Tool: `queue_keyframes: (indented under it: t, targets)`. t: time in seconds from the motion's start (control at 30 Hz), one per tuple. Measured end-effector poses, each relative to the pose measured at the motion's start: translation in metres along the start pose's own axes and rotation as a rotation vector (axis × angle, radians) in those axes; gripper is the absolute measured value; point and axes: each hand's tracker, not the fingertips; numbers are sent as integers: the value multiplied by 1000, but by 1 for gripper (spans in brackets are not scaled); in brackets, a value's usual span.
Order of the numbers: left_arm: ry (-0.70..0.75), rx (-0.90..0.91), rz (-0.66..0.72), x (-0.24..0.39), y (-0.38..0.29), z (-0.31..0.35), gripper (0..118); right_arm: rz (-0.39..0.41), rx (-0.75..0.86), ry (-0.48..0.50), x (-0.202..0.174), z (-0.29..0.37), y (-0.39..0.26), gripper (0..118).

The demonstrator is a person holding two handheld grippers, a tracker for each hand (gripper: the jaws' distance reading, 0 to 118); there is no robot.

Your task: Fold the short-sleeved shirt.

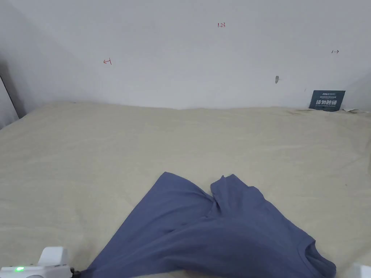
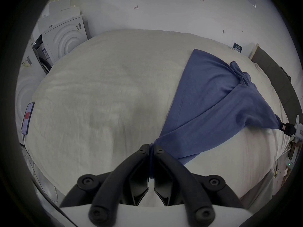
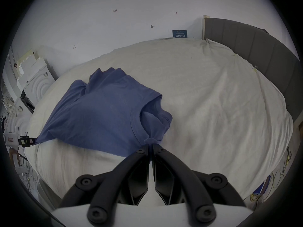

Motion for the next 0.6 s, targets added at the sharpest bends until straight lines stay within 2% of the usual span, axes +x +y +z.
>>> queue_keyframes:
  t: [0.33, 0.6]
  targets:
    - [-6, -70, 12, -4, -58, 27, 1, -27, -65, -8, 15, 19, -55, 2]
    - [13, -110, 5, 5, -58, 18, 1, -47, -113, -36, 11, -2, -69, 2]
